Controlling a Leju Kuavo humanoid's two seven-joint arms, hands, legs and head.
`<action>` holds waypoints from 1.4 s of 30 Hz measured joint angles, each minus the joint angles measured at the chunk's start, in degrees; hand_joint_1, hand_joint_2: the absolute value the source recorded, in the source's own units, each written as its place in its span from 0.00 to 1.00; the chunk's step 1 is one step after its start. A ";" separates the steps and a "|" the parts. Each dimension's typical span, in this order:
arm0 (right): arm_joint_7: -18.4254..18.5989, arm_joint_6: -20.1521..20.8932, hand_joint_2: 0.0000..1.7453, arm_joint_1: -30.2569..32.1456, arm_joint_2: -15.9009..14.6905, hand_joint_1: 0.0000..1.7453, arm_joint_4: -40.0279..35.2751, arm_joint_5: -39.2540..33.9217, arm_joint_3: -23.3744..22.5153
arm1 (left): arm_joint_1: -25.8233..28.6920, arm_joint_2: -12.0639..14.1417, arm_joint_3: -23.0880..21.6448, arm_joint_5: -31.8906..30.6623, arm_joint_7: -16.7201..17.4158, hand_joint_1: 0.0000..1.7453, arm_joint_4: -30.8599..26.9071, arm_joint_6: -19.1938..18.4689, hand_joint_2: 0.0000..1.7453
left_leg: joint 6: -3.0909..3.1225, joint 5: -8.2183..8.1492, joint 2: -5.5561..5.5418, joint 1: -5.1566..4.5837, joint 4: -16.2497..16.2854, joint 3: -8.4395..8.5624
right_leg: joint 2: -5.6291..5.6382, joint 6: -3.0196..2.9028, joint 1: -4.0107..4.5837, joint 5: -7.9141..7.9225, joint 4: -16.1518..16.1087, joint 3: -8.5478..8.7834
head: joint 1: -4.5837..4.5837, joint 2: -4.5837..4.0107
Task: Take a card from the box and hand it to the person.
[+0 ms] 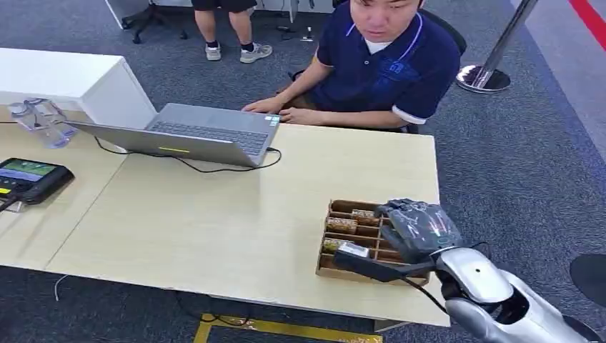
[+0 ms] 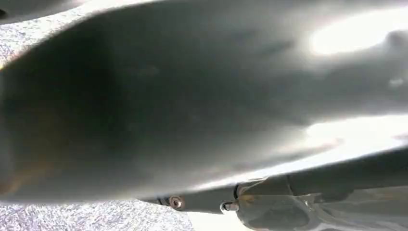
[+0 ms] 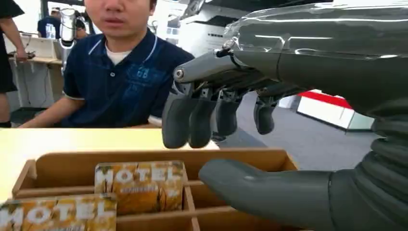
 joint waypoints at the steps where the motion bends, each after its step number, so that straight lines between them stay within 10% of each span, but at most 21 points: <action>1: 0.04 -0.13 1.00 0.51 0.31 0.79 0.09 0.04 0.00 | 0.00 -0.02 -0.02 0.00 0.07 0.00 0.00 0.04 0.00 | 0.00 0.00 0.00 0.00 0.00 0.00 | 0.00 0.00 0.00 0.00 0.00 0.00 | 0.00 0.00; 42: 3.13 -1.07 1.00 -2.67 13.20 0.72 5.81 4.26 -3.45 | 0.01 -0.22 -0.61 -0.55 0.22 0.00 0.00 0.09 0.00 | -0.03 0.03 0.00 0.00 0.00 0.00 | 0.00 0.00 0.00 0.01 0.01 0.00 | 0.00 0.00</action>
